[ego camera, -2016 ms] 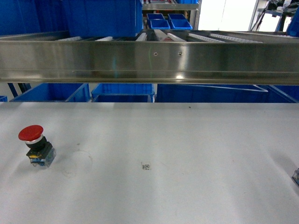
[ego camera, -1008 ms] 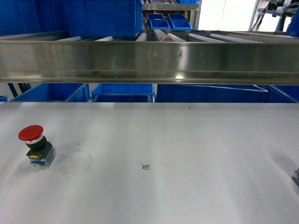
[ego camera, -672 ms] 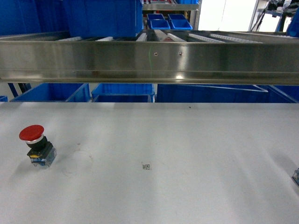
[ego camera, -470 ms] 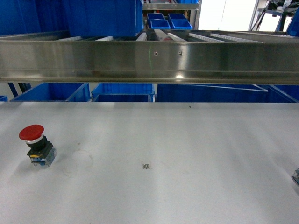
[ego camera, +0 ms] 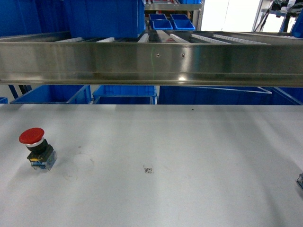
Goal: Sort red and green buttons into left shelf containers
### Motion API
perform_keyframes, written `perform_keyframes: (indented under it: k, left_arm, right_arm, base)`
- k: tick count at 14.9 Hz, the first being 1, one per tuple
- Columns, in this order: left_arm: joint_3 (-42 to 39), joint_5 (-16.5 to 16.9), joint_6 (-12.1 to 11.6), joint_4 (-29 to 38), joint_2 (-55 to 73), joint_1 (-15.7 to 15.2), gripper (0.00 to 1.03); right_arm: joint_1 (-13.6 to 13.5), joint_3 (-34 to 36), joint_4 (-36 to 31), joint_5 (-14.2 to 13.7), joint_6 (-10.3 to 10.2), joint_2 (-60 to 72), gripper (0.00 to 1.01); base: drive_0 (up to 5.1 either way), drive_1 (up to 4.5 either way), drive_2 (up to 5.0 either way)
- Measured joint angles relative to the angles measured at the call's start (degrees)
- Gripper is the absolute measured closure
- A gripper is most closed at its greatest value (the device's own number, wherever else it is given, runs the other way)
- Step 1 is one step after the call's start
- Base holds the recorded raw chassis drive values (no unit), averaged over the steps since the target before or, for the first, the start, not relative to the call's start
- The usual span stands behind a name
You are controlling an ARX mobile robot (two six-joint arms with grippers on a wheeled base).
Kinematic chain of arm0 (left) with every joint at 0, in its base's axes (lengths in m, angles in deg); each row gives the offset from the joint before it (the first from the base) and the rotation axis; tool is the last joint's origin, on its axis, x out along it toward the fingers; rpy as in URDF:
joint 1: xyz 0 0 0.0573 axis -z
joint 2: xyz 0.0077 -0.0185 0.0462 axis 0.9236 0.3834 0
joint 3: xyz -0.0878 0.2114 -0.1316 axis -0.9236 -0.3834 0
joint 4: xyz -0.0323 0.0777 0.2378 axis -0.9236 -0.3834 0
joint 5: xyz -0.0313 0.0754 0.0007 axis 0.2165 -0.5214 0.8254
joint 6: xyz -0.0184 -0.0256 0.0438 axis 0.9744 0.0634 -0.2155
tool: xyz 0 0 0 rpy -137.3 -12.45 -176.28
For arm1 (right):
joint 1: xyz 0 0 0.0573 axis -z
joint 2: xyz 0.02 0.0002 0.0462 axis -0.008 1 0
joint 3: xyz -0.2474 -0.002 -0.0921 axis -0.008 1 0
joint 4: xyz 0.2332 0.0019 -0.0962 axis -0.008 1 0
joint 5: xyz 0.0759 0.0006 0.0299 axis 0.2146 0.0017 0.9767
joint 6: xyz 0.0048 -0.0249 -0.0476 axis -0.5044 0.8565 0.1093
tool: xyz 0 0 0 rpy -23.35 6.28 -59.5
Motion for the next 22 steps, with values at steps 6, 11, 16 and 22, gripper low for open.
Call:
perform_keyframes:
  k: [6,11,16,22]
  left_arm:
    - [0.0,0.2,0.0,-0.4,0.5,0.2,0.05]
    - [0.0,0.0,0.0,-0.4,0.5,0.0,0.05]
    - [0.0,0.0,0.0,-0.5,0.5,0.0,0.05]
    - [0.0,0.0,0.0,-0.5,0.5,0.0,0.05]
  right_arm:
    - [2.1,1.5,-12.4,-4.3,1.6,24.0,0.03]
    - [1.2,-0.6,-16.9,-5.0,1.7,39.4,0.03]
    - [0.3,-2.8,-17.6,-4.7,1.8,41.8,0.04]
    - [1.5,-3.1,-15.4,-0.3,1.4,42.0,0.64]
  base:
    - [0.0,0.0,0.0]
    - [0.0,0.0,0.0]
    - [0.0,0.0,0.0]
    - [0.0,0.0,0.0]
